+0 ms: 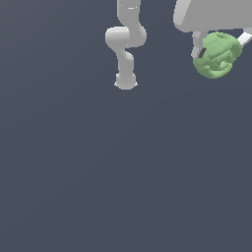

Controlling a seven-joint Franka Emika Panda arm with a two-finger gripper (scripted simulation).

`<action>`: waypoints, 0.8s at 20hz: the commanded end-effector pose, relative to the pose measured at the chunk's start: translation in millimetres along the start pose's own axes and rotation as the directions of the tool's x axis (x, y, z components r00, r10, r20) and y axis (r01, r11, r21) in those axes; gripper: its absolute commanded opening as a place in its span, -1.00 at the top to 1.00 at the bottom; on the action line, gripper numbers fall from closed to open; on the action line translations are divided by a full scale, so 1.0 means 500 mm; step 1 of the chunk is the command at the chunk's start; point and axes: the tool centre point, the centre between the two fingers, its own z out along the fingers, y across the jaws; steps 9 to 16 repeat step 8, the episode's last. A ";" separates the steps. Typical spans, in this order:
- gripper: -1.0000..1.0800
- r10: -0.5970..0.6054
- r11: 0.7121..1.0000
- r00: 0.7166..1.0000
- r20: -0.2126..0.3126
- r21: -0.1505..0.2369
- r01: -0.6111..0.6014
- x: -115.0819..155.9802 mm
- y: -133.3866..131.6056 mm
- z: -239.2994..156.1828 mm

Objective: Pick up the object and move it to a goal position.

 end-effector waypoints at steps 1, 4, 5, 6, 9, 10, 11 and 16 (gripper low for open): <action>1.00 0.000 1.000 1.000 0.000 0.000 0.000 0.002 -0.001 -0.007; 1.00 0.000 1.000 1.000 0.000 0.000 0.000 0.003 -0.002 -0.011; 1.00 0.000 1.000 1.000 0.000 0.000 0.000 0.003 -0.002 -0.012; 1.00 0.000 1.000 1.000 0.000 0.000 0.000 0.004 -0.002 -0.012; 1.00 0.000 1.000 1.000 0.000 0.000 0.000 0.004 -0.002 -0.012; 1.00 0.000 1.000 1.000 0.000 0.000 0.000 0.004 -0.002 -0.012; 1.00 0.000 1.000 1.000 0.000 0.000 0.000 0.004 -0.002 -0.012; 1.00 0.000 1.000 1.000 0.000 0.000 0.000 0.004 -0.002 -0.012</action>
